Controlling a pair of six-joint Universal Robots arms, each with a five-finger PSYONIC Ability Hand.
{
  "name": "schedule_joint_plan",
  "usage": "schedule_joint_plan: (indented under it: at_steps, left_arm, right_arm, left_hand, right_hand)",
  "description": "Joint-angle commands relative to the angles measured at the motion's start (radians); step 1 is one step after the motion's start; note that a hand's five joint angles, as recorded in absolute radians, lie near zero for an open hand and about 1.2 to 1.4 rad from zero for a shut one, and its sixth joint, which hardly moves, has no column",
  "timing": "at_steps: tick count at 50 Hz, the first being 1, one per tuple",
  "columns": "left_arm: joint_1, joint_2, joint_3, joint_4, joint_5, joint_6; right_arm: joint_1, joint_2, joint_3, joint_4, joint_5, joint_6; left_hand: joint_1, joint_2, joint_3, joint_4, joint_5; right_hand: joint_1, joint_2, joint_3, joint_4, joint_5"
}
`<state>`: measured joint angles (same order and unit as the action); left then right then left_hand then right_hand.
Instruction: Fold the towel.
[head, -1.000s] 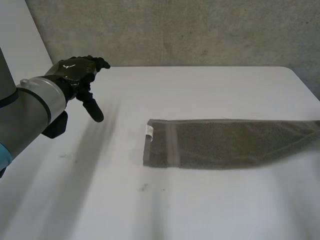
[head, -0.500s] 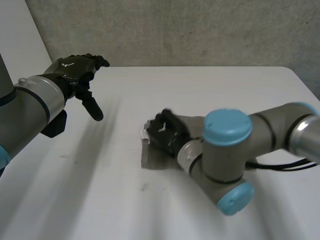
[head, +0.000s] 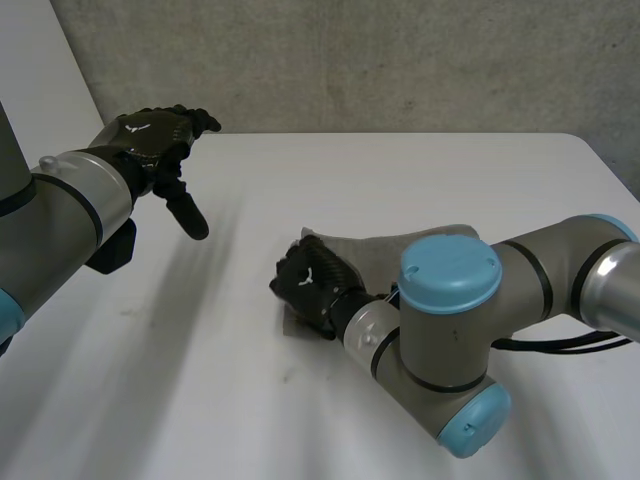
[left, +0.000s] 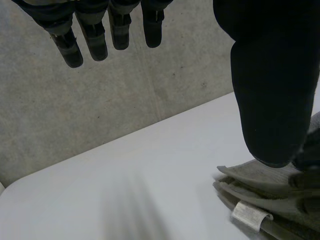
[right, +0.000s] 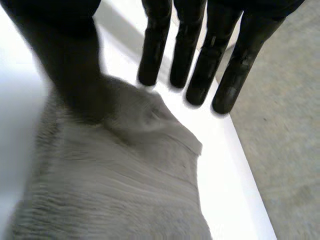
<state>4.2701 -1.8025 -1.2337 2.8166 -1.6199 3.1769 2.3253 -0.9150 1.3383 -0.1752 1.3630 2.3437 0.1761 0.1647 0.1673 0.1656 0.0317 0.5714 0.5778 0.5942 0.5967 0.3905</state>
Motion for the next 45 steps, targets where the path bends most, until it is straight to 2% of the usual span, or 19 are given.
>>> schedule_joint_plan:
  at_steps: [1,7,11,14,20,26,28,29,31,32,33,34,36,41,43,44,45]
  left_arm:
    - [-0.003,-0.001,-0.001,0.003,0.0,0.0]
    - [-0.003,-0.001,-0.006,0.007,0.0,0.0]
    - [-0.003,-0.001,-0.006,0.009,0.0,0.0]
    - [-0.004,-0.001,-0.007,0.014,0.0,0.0]
    - [-0.01,-0.014,-0.01,0.014,-0.002,-0.002]
    - [-0.022,-0.015,-0.01,0.014,-0.002,-0.003]
    - [-0.023,-0.015,-0.01,0.014,-0.002,-0.003]
    - [-0.023,-0.014,-0.01,0.014,-0.002,-0.003]
    - [-0.023,-0.014,-0.01,0.014,-0.002,-0.003]
    - [-0.023,-0.014,-0.01,0.014,-0.002,-0.003]
    - [-0.023,-0.012,-0.012,0.014,-0.002,-0.003]
    - [-0.023,-0.012,-0.012,0.014,-0.003,-0.003]
    - [-0.023,-0.011,-0.012,0.014,-0.003,-0.003]
    - [-0.024,-0.006,-0.01,0.014,-0.002,-0.003]
    - [-0.024,-0.006,-0.01,0.014,-0.002,-0.003]
    - [-0.024,-0.006,-0.01,0.014,-0.002,-0.003]
    - [-0.024,-0.006,-0.01,0.014,-0.002,-0.003]
  right_arm:
    - [-0.02,-0.016,0.016,0.0,0.041,0.055]
    - [-0.083,-0.137,0.097,0.003,0.107,0.197]
    - [-0.225,-0.238,0.212,0.013,0.123,0.317]
    - [-0.291,-0.269,0.289,0.014,0.116,0.351]
    - [-0.409,-0.278,0.425,0.002,0.113,0.289]
    - [-0.455,-0.268,0.481,-0.023,0.119,0.21]
    - [-0.487,-0.256,0.493,-0.067,0.12,0.175]
    - [-0.488,-0.255,0.493,-0.067,0.12,0.175]
    - [-0.5,-0.236,0.484,-0.098,0.134,0.137]
    - [-0.5,-0.236,0.484,-0.098,0.134,0.137]
    - [-0.5,-0.237,0.481,-0.105,0.137,0.112]
    - [-0.5,-0.237,0.481,-0.105,0.137,0.112]
    - [-0.498,-0.251,0.47,-0.122,0.143,0.06]
    - [-0.469,-0.268,0.415,-0.162,0.15,-0.021]
    - [-0.347,-0.256,0.362,-0.173,0.148,-0.085]
    - [-0.346,-0.255,0.361,-0.173,0.148,-0.086]
    - [-0.26,-0.239,0.322,-0.182,0.145,-0.119]
  left_hand:
    - [-0.002,0.01,0.007,0.009,-0.032]
    - [-0.002,0.01,0.007,0.009,-0.032]
    - [-0.002,0.01,0.007,0.009,-0.032]
    - [-0.002,0.01,0.007,0.009,-0.032]
    - [-0.002,0.01,0.007,0.009,-0.032]
    - [-0.002,0.01,0.007,0.009,-0.032]
    - [-0.002,0.01,0.007,0.009,-0.032]
    - [-0.002,0.01,0.007,0.009,-0.032]
    - [-0.002,0.01,0.007,0.009,-0.032]
    - [-0.002,0.01,0.007,0.009,-0.032]
    - [-0.002,0.01,0.007,0.009,-0.032]
    - [-0.002,0.01,0.007,0.009,-0.032]
    - [-0.002,0.01,0.007,0.009,-0.032]
    - [-0.002,0.01,0.007,0.009,-0.032]
    - [-0.002,0.01,0.007,0.009,-0.032]
    - [-0.002,0.01,0.007,0.009,-0.032]
    - [-0.002,0.01,0.007,0.009,-0.032]
  right_hand:
    - [-0.397,-0.403,-0.42,-0.422,-0.39]
    - [-0.397,-0.403,-0.42,-0.422,-0.39]
    - [-0.397,-0.403,-0.42,-0.422,-0.39]
    - [-0.397,-0.403,-0.42,-0.422,-0.39]
    - [-0.352,-0.358,-0.374,-0.377,-0.345]
    - [-0.293,-0.299,-0.315,-0.318,-0.286]
    - [-0.077,-0.083,-0.099,-0.102,-0.07]
    - [-0.075,-0.082,-0.098,-0.101,-0.069]
    - [0.301,0.295,0.279,0.276,0.308]
    - [0.303,0.297,0.281,0.278,0.31]
    - [0.446,0.439,0.423,0.42,0.452]
    - [0.447,0.441,0.424,0.422,0.454]
    - [0.823,0.816,0.8,0.798,0.829]
    - [0.825,0.818,0.802,0.8,0.831]
    - [0.825,0.818,0.802,0.8,0.831]
    - [0.825,0.818,0.802,0.8,0.831]
    - [0.825,0.818,0.802,0.8,0.831]
